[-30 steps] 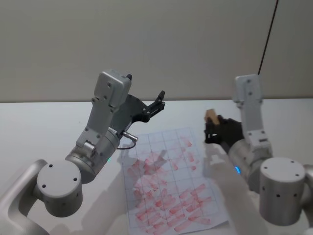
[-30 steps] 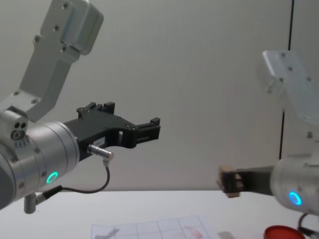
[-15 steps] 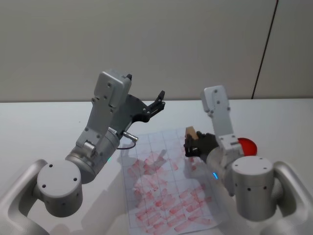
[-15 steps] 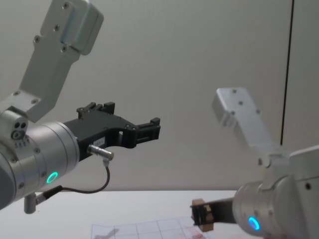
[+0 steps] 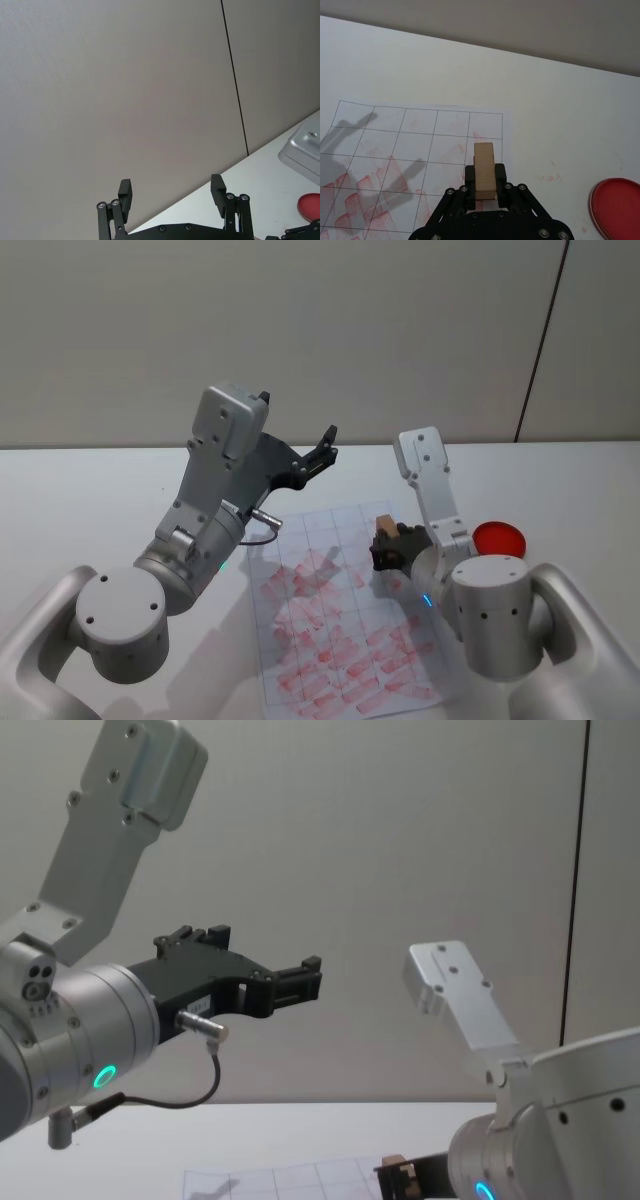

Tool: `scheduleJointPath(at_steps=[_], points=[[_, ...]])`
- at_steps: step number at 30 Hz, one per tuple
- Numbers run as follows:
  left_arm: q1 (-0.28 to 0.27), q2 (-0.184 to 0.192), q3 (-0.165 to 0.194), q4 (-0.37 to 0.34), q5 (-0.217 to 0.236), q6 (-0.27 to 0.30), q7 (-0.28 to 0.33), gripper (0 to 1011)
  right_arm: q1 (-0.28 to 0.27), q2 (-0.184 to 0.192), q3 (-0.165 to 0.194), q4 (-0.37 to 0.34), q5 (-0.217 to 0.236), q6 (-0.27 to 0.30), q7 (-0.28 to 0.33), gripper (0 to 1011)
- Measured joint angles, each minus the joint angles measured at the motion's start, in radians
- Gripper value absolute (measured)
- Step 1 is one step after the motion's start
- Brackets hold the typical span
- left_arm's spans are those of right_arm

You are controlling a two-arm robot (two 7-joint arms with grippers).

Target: Use the one hand to pick up the stamp and affix it onto the A4 paper.

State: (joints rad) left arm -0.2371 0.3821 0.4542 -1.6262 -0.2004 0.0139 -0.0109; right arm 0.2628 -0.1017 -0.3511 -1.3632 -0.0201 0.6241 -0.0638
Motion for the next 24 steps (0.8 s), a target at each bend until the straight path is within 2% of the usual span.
scheduleJointPath(at_steps=[14,24], points=[[0.0,0.0,0.0,0.0,0.0,0.0,0.0,1001,0.032,-0.016,0.013,0.068,-0.001,-0.004,0.005,214],[0.0,0.0,0.0,0.0,0.0,0.0,0.0,1001,0.038,-0.023,0.022,0.096,0.016,-0.007,0.007,216]])
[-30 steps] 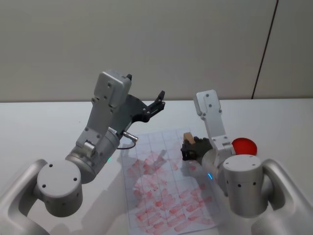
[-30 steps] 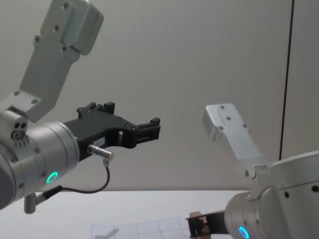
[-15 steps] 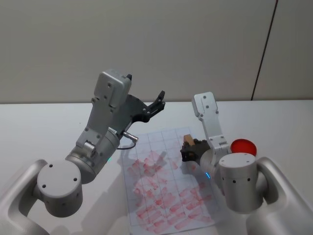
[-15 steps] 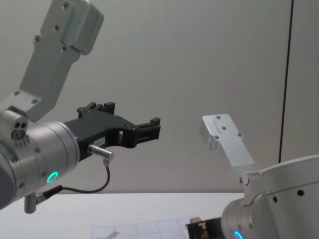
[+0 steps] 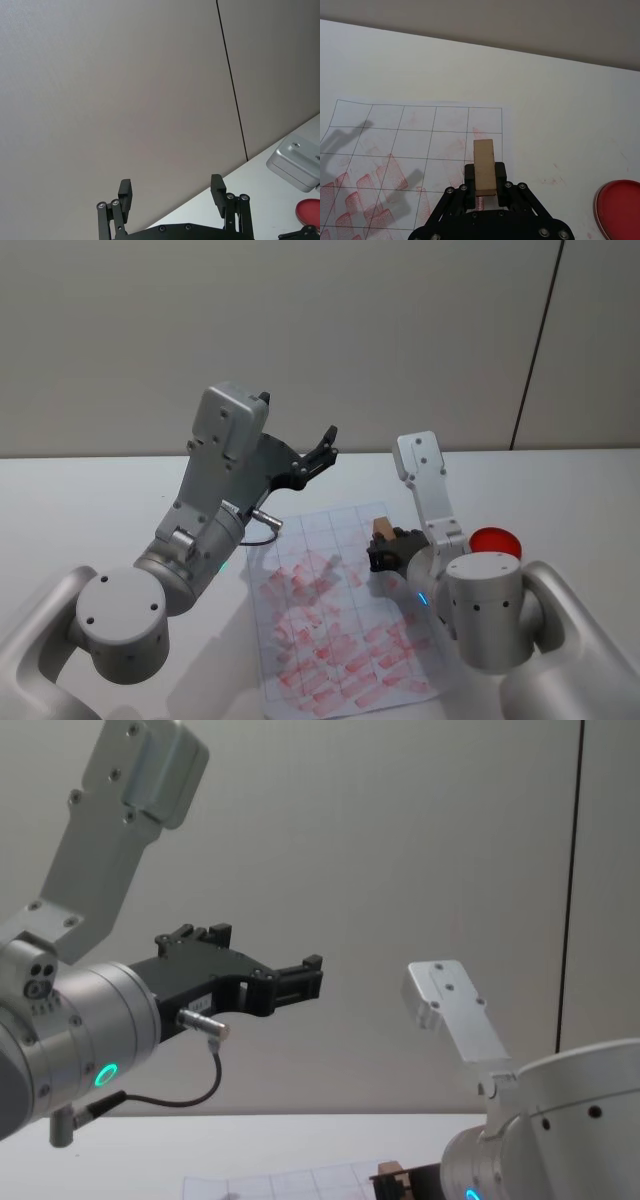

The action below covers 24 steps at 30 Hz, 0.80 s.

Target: Use the one hand to pick up the stamp and affix it onto the A4 paper.

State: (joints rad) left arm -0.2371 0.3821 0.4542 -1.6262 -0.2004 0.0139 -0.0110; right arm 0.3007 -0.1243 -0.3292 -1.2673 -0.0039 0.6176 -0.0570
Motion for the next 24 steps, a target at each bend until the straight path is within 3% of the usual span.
scheduleJointPath(at_steps=[11,20,24], points=[[0.0,0.0,0.0,0.0,0.0,0.0,0.0,1001,-0.006,-0.001,0.005,-0.006,0.009,-0.011,-0.001,214],[0.0,0.0,0.0,0.0,0.0,0.0,0.0,1001,-0.032,0.008,0.008,-0.078,0.011,-0.023,0.001,214],[0.0,0.0,0.0,0.0,0.0,0.0,0.0,1001,-0.045,0.015,0.012,-0.148,0.01,-0.033,0.0,214]])
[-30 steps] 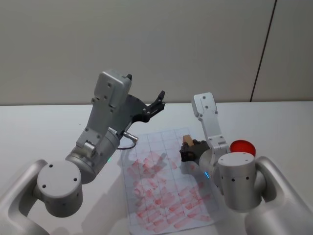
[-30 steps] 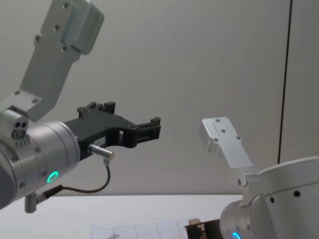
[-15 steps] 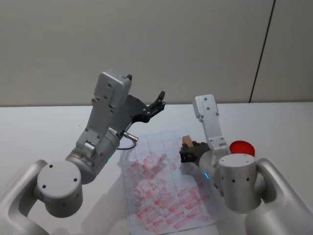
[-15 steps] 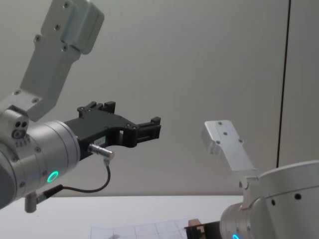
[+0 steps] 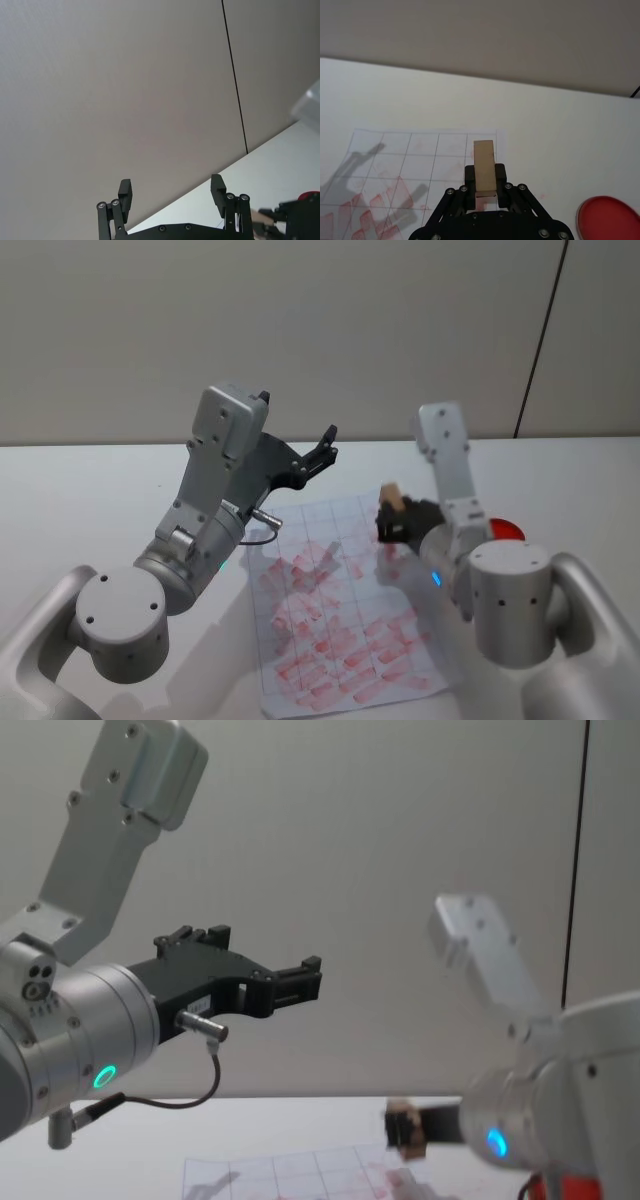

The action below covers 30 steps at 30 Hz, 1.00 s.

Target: Use the one hand to pick up the stamp and affix it onto the A4 paper.

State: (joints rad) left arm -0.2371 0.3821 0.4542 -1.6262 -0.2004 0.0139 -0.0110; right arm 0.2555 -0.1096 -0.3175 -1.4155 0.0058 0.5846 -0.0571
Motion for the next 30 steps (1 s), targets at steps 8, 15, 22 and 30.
scheduleJointPath(at_steps=[8,15,22,30], points=[[0.0,0.0,0.0,0.0,0.0,0.0,0.0,1001,-0.031,0.021,0.017,-0.13,0.0,-0.002,-0.022,213],[0.0,0.0,0.0,0.0,0.0,0.0,0.0,1001,-0.059,0.043,0.038,-0.198,0.006,0.021,-0.046,214],[0.0,0.0,0.0,0.0,0.0,0.0,0.0,1001,-0.087,0.066,0.062,-0.235,0.012,0.046,-0.068,214],[0.0,0.0,0.0,0.0,0.0,0.0,0.0,1002,-0.114,0.087,0.085,-0.243,0.019,0.072,-0.084,214]])
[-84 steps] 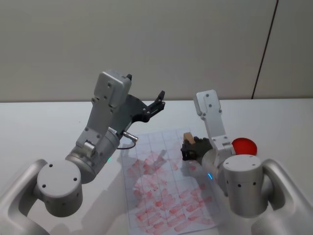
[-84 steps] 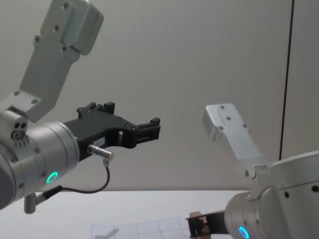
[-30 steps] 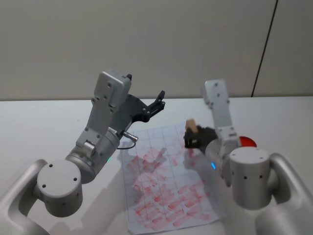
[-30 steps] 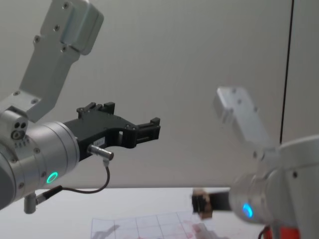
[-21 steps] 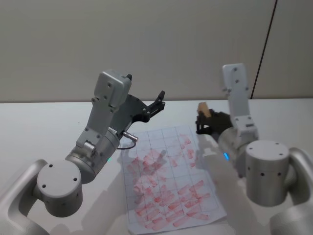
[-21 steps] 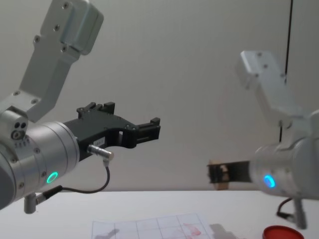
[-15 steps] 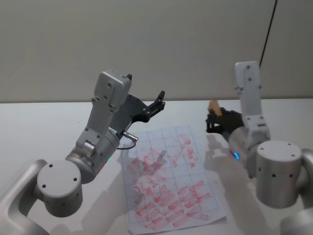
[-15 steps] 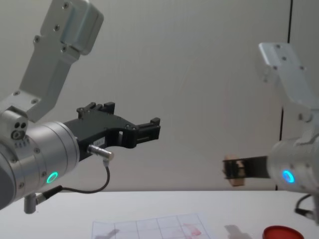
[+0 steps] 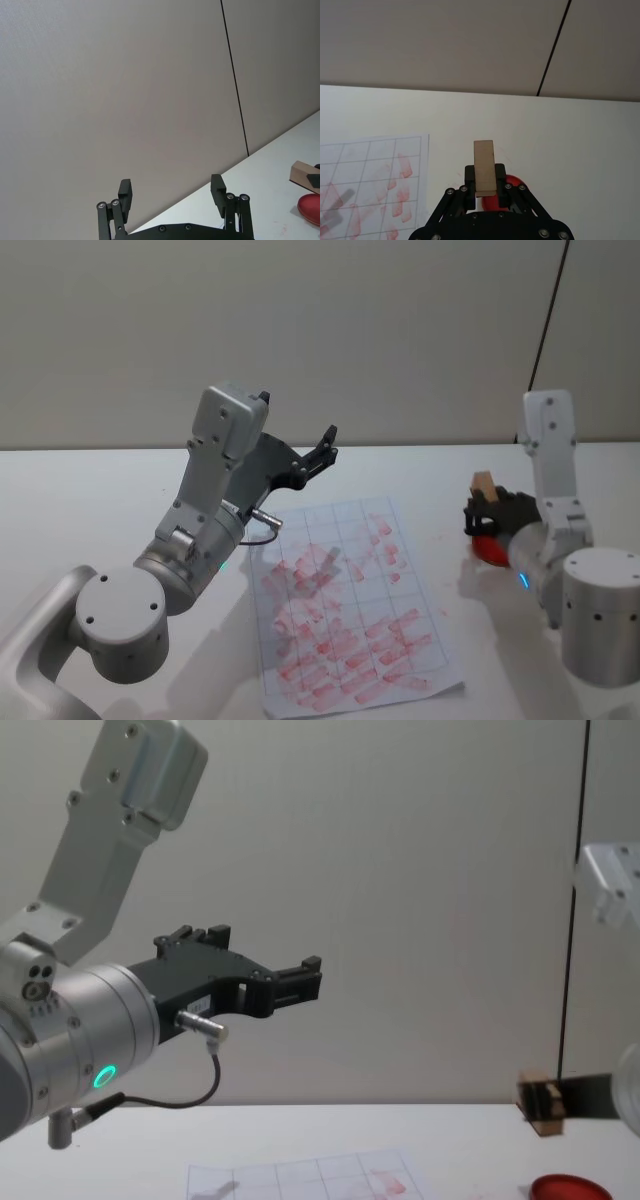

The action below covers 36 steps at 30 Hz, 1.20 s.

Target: Use the one hand to pick up the stamp and affix it onto the A4 paper.

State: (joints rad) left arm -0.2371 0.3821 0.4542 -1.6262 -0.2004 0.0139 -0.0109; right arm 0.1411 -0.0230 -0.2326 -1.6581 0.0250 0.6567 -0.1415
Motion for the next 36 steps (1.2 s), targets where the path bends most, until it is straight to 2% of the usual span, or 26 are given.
scheduleJointPath(at_steps=[19,32,35,36], points=[[0.0,0.0,0.0,0.0,0.0,0.0,0.0,1001,-0.017,0.016,0.035,0.057,-0.003,0.017,-0.009,214],[0.0,0.0,0.0,0.0,0.0,0.0,0.0,1001,0.002,0.012,0.051,0.119,-0.009,-0.004,-0.002,214],[0.0,0.0,0.0,0.0,0.0,0.0,0.0,1002,0.006,0.01,0.053,0.129,-0.01,-0.013,0.002,229],[0.0,0.0,0.0,0.0,0.0,0.0,0.0,1001,0.007,0.009,0.053,0.131,-0.01,-0.015,0.003,268]])
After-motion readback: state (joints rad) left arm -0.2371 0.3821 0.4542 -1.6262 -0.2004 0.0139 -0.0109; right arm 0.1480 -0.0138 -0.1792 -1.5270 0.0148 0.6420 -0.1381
